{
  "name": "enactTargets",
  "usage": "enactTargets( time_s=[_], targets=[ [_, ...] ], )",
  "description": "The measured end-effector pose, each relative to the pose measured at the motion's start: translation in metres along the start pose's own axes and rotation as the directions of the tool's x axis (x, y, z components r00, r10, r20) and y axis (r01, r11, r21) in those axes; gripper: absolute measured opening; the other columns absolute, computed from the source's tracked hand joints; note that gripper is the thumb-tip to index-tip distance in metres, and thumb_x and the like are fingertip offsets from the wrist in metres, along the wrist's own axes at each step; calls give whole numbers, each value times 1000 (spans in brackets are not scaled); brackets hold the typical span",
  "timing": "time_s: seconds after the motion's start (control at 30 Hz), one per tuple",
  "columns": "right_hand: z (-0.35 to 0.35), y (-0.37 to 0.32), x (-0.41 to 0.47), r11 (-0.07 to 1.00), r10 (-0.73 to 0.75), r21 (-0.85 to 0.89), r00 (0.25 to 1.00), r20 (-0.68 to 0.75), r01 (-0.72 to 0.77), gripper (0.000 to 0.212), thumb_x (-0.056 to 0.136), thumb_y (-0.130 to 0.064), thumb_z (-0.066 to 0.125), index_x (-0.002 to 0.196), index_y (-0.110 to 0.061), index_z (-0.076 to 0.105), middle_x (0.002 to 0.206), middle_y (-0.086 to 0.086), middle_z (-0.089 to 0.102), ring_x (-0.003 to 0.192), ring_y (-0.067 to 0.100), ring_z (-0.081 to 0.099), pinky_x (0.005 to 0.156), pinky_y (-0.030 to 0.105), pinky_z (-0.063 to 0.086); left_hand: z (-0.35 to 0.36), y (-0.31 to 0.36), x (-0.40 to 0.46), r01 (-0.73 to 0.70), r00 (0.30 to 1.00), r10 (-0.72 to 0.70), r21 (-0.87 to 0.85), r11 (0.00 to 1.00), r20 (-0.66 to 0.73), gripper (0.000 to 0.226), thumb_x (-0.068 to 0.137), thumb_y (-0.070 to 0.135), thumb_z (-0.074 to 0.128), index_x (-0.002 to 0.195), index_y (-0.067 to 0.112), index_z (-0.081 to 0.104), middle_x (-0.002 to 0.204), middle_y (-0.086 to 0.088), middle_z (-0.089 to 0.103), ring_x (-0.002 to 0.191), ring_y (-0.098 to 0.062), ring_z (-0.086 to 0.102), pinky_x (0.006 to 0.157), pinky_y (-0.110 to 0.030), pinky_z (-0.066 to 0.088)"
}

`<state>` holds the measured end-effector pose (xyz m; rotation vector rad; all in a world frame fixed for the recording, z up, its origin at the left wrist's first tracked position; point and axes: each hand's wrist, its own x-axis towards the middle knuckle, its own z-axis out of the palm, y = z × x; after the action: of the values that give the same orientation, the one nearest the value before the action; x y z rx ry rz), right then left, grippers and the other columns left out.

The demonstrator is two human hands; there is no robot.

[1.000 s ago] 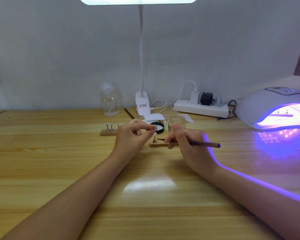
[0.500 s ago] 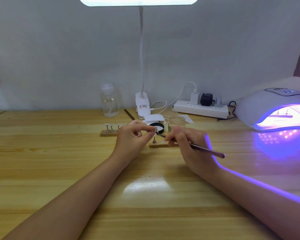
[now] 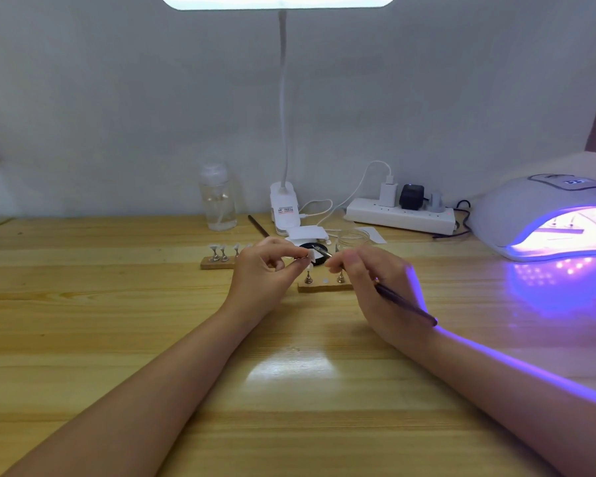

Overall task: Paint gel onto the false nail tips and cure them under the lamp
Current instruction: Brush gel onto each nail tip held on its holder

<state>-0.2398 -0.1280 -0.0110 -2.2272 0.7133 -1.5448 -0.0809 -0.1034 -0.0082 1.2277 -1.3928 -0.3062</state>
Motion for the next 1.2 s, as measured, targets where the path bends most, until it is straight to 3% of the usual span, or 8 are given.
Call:
enactTargets(
  time_s=[0.17, 0.33, 0.47, 0.53, 0.73, 0.93, 1.07, 1.2],
  targets=[
    [-1, 0, -2, 986, 129, 98, 990, 57, -134, 42, 85, -52, 33, 63, -34, 64, 58, -10, 63, 63, 5, 63, 66, 29, 52, 0, -1, 0, -8, 1000, 8, -5, 1000, 2, 22, 73, 3, 73, 82, 22, 69, 76, 7, 61, 55, 3, 45, 56, -9, 36],
    [-1, -1, -1, 997, 14, 69, 1000, -10, -13, 40, 90, -40, 34, 76, -24, 67, 74, -20, 63, 75, -2, 63, 68, 15, 47, 0, -1, 1, -18, 1000, 18, -20, 1000, 7, 24, 71, 1, 73, 84, 21, 69, 74, 8, 63, 55, 3, 45, 56, -10, 36],
    [-1, 2, -2, 994, 61, 86, 996, 63, -66, 46, 88, -46, 34, 70, -21, 69, 66, -9, 66, 64, 2, 62, 62, 20, 48, 0, -3, 1, -13, 1000, 13, -37, 999, 2, 24, 72, 0, 73, 85, 20, 69, 74, 9, 64, 56, 1, 45, 57, -14, 37],
    [-1, 2, -3, 988, 72, 131, 994, 80, -82, 48, 87, -47, 35, 65, -21, 68, 59, -8, 64, 55, 0, 58, 56, 16, 43, 1, -2, 1, -17, 1000, 16, -48, 999, -8, 23, 72, 0, 73, 84, 19, 70, 72, 10, 64, 56, 2, 46, 57, -15, 36],
    [-1, 2, 0, 999, -10, 49, 1000, 22, 9, 41, 90, -41, 36, 81, -20, 70, 75, -20, 64, 70, -7, 60, 64, 10, 44, -1, -3, 1, -21, 1000, 22, -50, 999, 3, 23, 71, 2, 74, 75, 24, 70, 69, 10, 65, 54, -1, 43, 55, -14, 37],
    [-1, 0, -2, 986, 56, 150, 992, 111, -73, 38, 88, -45, 37, 68, -30, 65, 62, -9, 65, 58, 1, 61, 56, 15, 44, -1, -3, 1, 20, 999, -22, -74, 997, -30, 23, 71, 8, 74, 67, 30, 68, 59, 24, 64, 50, -2, 38, 50, -8, 34],
    [-2, -1, 2, 995, -69, -70, 996, -56, 65, 26, 85, -38, 51, 86, -18, 68, 82, -7, 66, 75, 7, 60, 67, 18, 44, 0, -2, 0, -47, 999, 45, -83, 995, -28, 18, 71, 5, 74, 75, 22, 71, 68, 16, 65, 49, -5, 38, 49, -10, 32],
    [0, 4, 3, 986, -75, -151, 997, -26, 70, 35, 74, -28, 74, 103, -12, 65, 95, -5, 62, 88, 13, 60, 78, 16, 43, 0, 1, -2, -163, 986, 165, -52, 985, 36, 21, 71, 2, 73, 84, 17, 69, 73, 10, 66, 49, 0, 44, 49, -12, 33]
  ],
)
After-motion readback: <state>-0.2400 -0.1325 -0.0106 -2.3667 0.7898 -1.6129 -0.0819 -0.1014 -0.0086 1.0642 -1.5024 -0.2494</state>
